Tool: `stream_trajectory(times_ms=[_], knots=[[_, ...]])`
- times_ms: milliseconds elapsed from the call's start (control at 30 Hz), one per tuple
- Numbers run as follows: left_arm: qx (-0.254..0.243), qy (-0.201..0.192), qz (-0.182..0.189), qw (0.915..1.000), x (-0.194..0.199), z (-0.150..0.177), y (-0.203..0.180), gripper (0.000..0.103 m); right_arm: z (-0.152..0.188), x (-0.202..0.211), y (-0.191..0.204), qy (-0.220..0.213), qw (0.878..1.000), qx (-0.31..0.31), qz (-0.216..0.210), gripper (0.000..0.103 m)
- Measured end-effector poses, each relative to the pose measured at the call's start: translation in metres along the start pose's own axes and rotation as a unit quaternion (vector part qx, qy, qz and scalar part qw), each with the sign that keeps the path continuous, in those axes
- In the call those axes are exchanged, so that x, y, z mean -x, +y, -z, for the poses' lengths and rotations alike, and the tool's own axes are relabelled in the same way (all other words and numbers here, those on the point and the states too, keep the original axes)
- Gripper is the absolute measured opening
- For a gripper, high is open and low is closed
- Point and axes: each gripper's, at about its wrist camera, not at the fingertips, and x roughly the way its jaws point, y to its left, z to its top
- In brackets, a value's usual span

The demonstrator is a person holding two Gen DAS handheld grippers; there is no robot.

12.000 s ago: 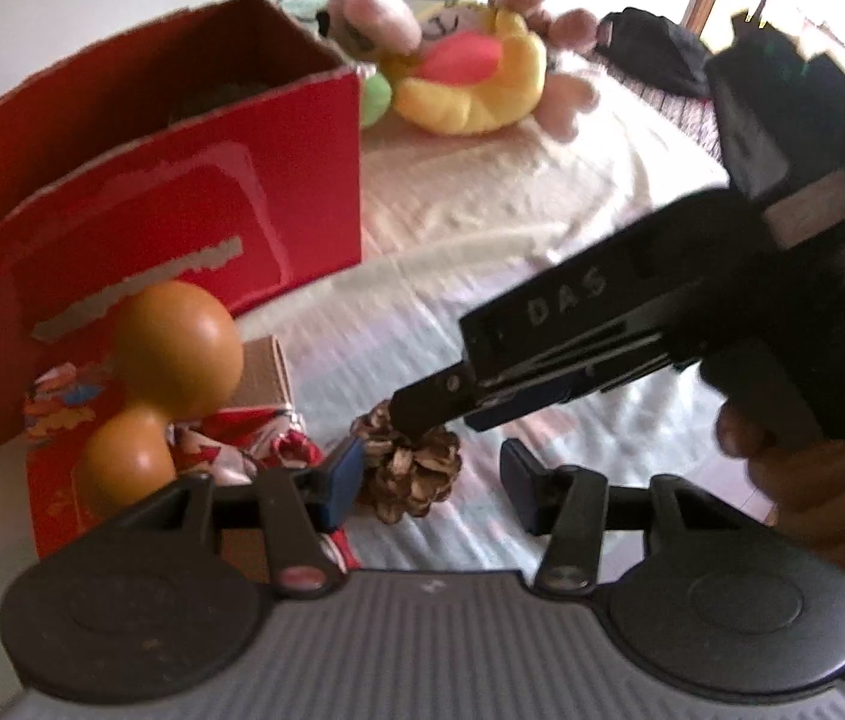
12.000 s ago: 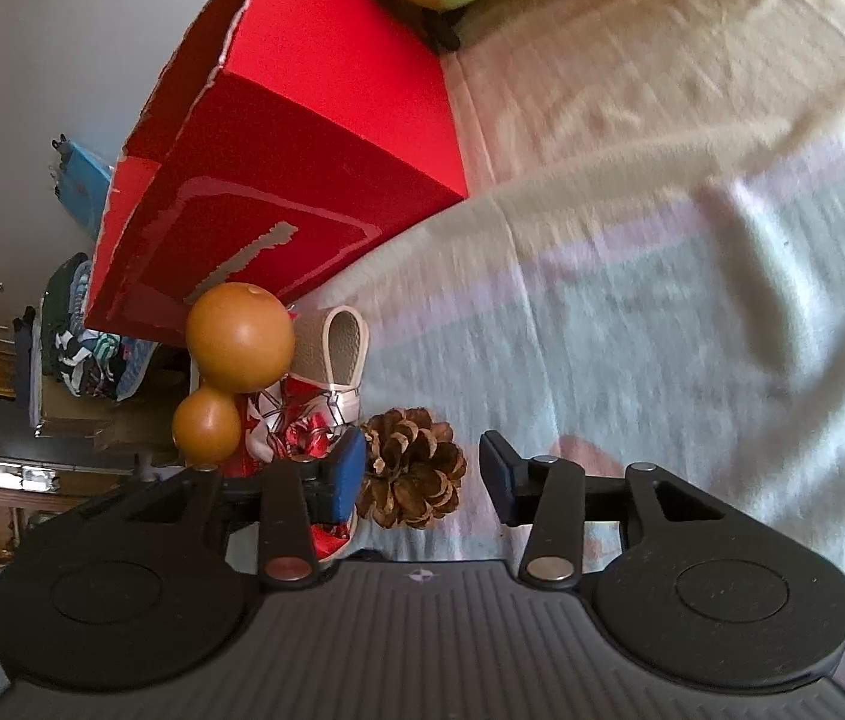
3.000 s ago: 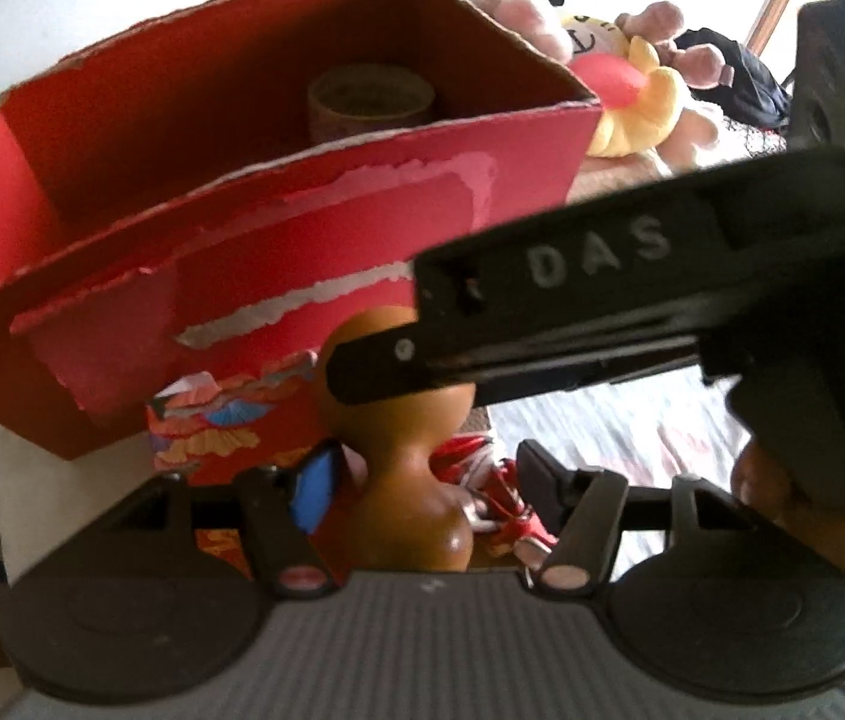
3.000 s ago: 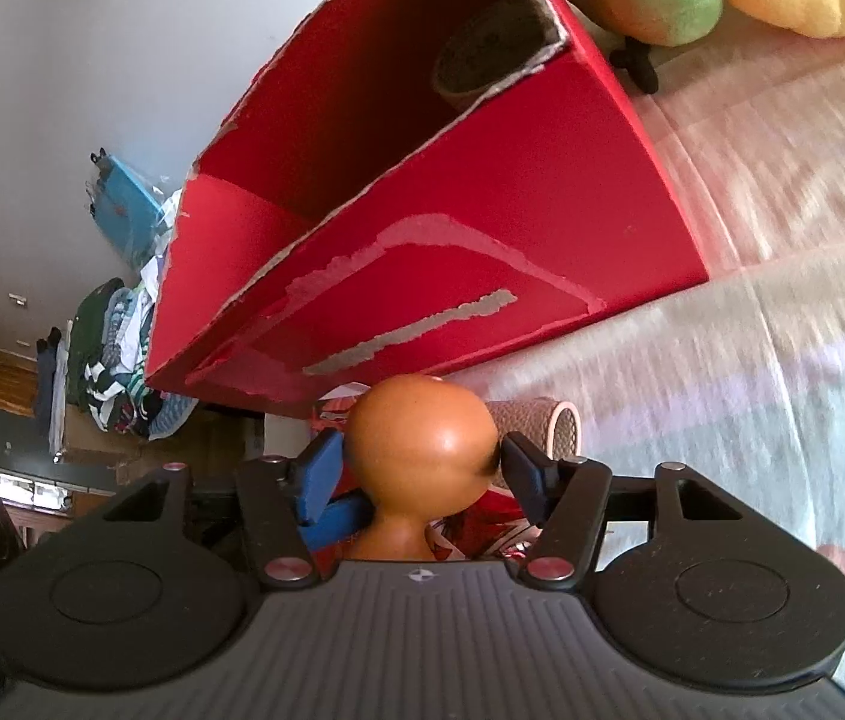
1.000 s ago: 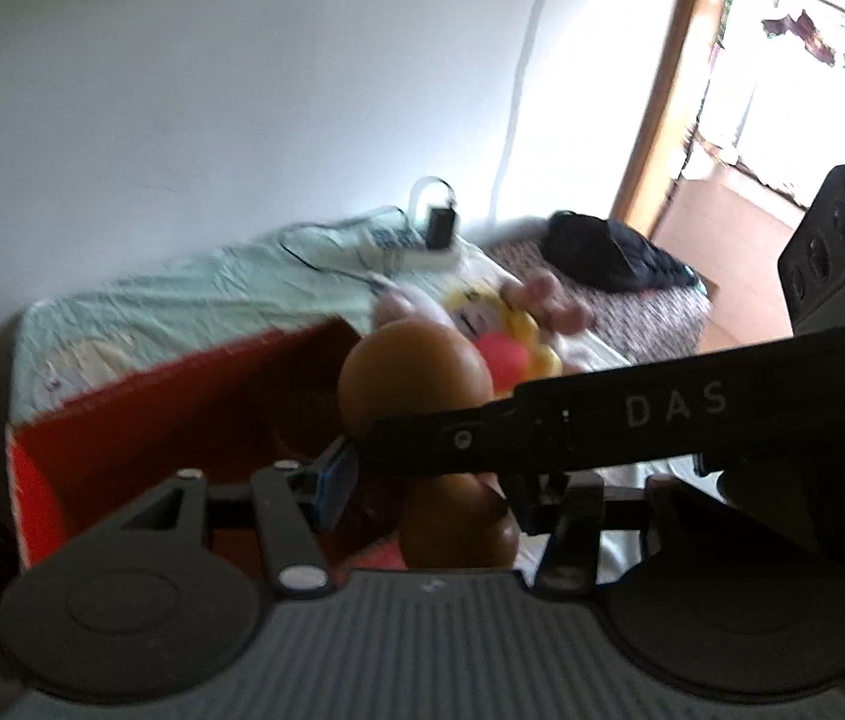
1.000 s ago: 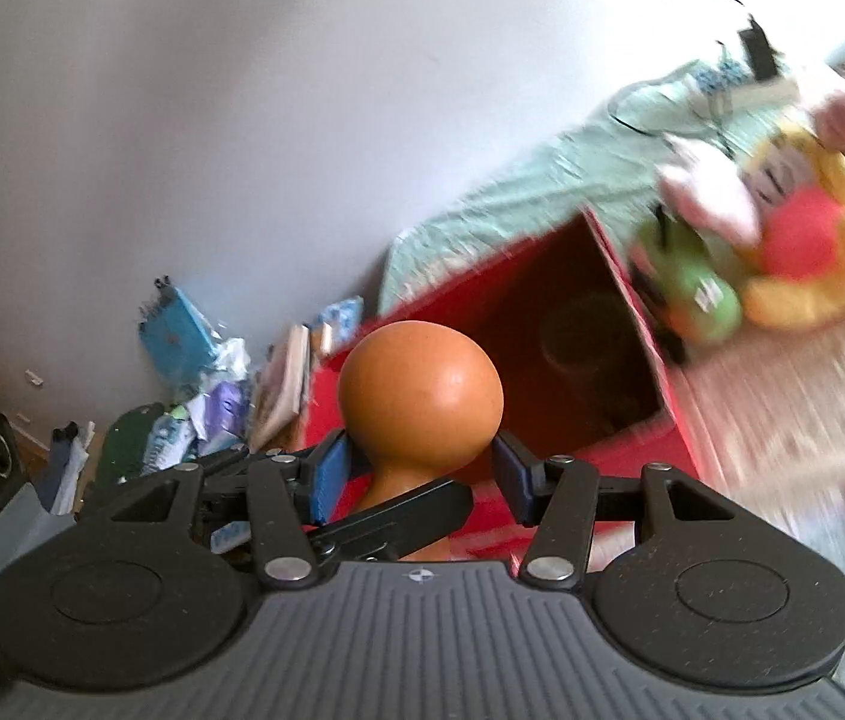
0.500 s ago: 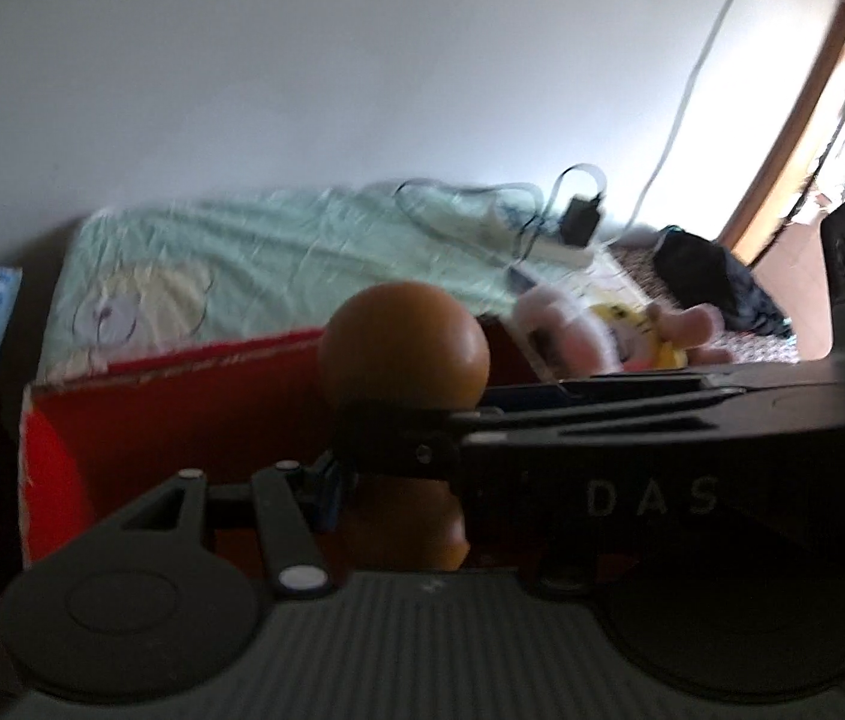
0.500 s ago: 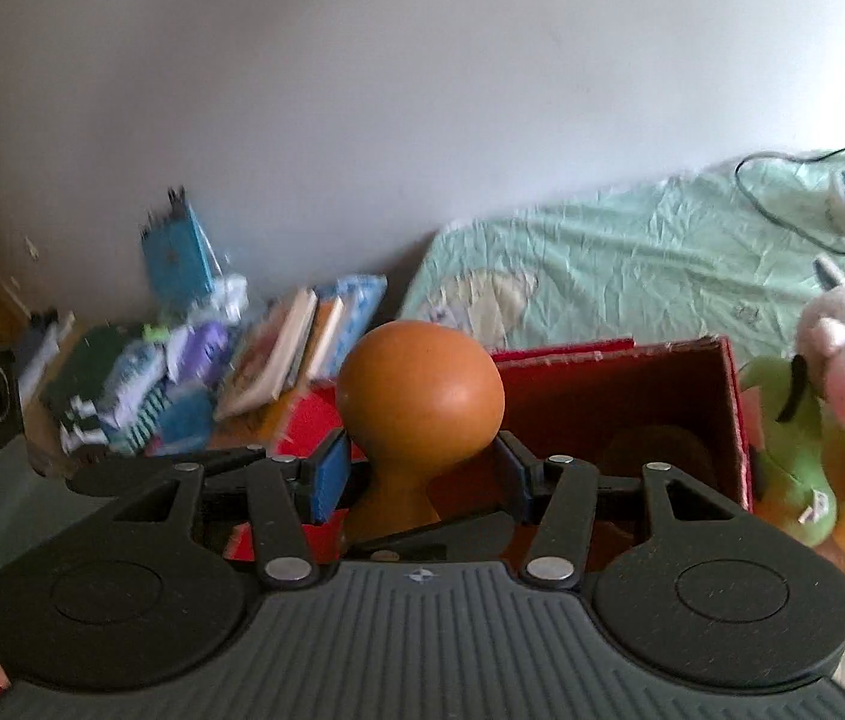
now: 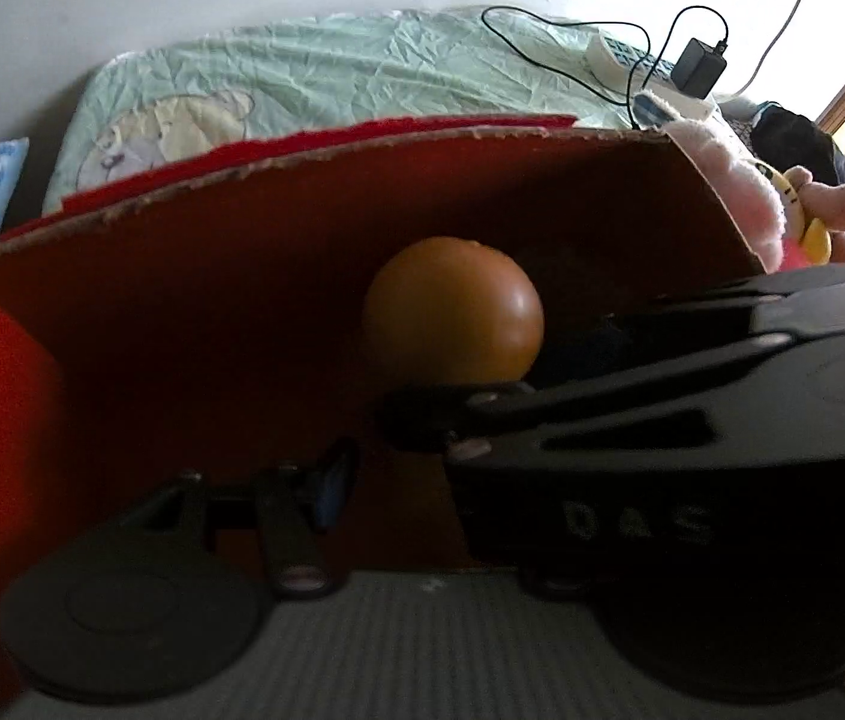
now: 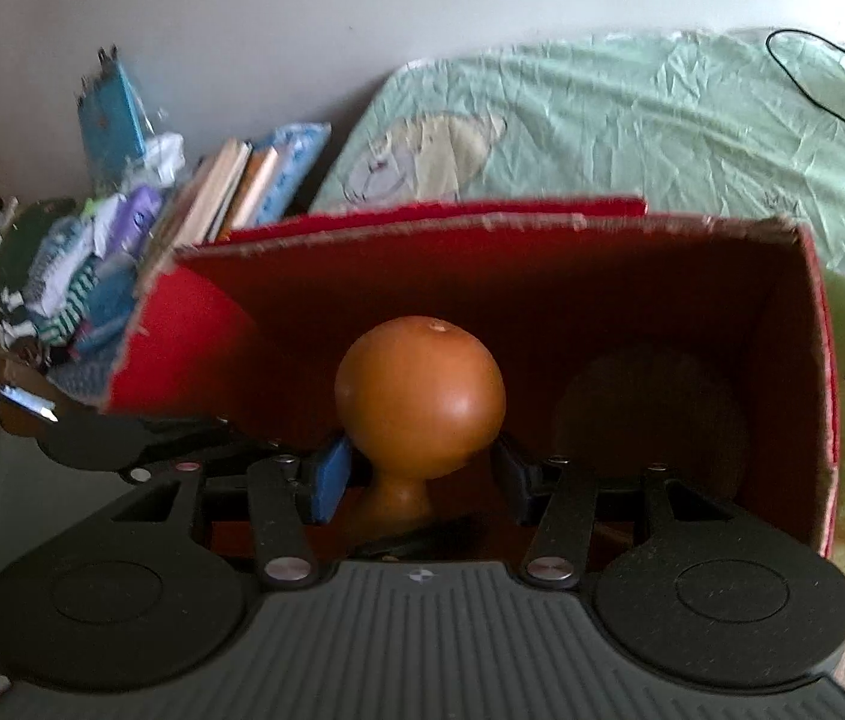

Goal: Organize objects
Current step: 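Carry the gourd with the right gripper into the red box and lower it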

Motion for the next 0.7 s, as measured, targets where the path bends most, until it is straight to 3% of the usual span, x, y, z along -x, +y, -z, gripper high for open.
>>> stream_trajectory(times_ms=[167, 433, 600, 700], knots=[[-0.002, 0.007, -0.02, 0.9998, -0.004, 0.0, 0.0, 0.053, -0.003, -0.008, -0.009, 0.025, 0.999, -0.021, 0.017, 0.049], [-0.012, 0.013, -0.035, 0.9992, -0.006, 0.002, -0.001, 0.057, -0.001, -0.011, -0.006, 0.027, 0.999, -0.026, 0.031, 0.047], [-0.011, 0.016, -0.037, 0.9991, -0.008, -0.001, -0.004, 0.064, -0.004, -0.015, -0.004, 0.035, 0.998, -0.022, 0.045, 0.045], [-0.014, 0.011, -0.045, 0.9988, -0.007, 0.0, -0.006, 0.064, -0.003, -0.017, -0.009, 0.042, 0.997, -0.038, 0.047, 0.04]])
